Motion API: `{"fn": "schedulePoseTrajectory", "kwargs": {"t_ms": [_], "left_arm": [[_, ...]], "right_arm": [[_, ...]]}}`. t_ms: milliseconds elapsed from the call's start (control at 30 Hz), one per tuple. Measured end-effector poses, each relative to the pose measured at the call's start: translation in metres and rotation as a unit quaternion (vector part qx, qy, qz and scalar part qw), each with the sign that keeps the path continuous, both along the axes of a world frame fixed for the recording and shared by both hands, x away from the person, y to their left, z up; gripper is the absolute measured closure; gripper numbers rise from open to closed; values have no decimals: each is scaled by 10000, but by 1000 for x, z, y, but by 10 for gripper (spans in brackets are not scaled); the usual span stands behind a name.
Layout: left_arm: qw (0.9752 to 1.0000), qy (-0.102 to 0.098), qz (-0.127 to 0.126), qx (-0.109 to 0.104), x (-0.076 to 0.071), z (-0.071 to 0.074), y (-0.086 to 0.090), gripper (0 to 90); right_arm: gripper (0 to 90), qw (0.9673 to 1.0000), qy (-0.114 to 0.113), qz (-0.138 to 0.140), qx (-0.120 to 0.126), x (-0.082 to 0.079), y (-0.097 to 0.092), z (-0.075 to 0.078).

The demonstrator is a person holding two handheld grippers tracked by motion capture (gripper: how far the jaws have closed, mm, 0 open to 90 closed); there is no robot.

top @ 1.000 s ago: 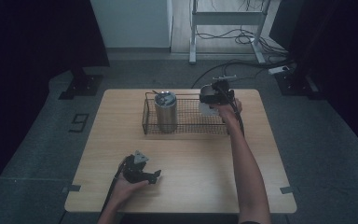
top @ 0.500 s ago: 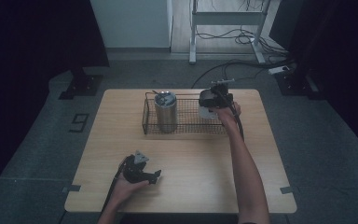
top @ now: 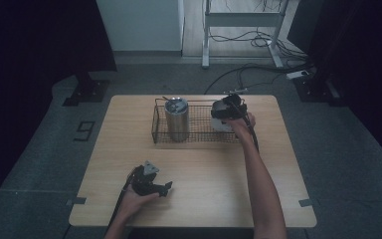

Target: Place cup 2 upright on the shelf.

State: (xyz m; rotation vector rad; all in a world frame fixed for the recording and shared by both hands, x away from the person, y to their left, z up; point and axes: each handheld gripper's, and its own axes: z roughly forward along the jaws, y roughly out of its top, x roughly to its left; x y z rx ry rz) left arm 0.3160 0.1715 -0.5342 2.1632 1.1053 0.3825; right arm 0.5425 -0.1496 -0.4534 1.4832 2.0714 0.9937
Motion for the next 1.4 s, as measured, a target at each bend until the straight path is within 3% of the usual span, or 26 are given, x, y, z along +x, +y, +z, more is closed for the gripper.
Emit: {"fn": "schedulePoseTrajectory", "kwargs": {"t_ms": [400,867,1033,1200,1400], "left_arm": [[10000,39,-30,46,0,-3,-2,89],[10000,51,-42,44,0,-3,-2,89],[10000,52,-51,44,0,-3,-3,89],[9999,61,-76,64,-1,-3,-4,89],[9999,62,-85,65,-1,-3,-4,89]], "right_arm": [[63,9999,109,15,-83,0,1,-9],[63,9990,249,9,-378,0,3,-20],[62,9992,261,30,-315,-2,-1,-22],[60,9987,263,119,-418,-5,0,-22],[50,9989,185,-23,-438,-9,3,-21]]}}
